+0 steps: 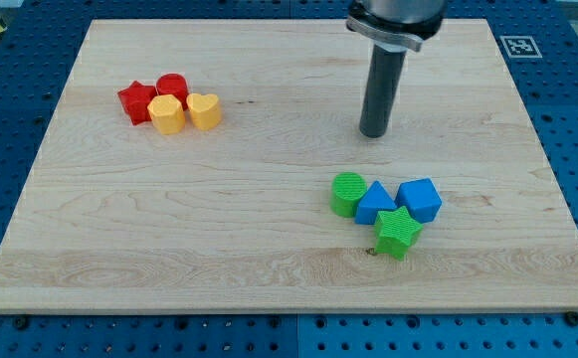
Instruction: Point your arm to the green star
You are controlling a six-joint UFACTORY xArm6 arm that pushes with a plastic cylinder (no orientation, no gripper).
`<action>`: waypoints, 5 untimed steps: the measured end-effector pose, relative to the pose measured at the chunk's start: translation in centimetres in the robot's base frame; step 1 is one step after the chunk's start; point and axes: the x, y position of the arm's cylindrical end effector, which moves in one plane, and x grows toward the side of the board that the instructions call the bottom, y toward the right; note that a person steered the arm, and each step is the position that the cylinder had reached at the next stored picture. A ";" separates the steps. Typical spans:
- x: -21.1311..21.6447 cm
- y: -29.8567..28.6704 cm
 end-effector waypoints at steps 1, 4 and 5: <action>2.2 3.8; 10.4 7.7; 12.5 7.7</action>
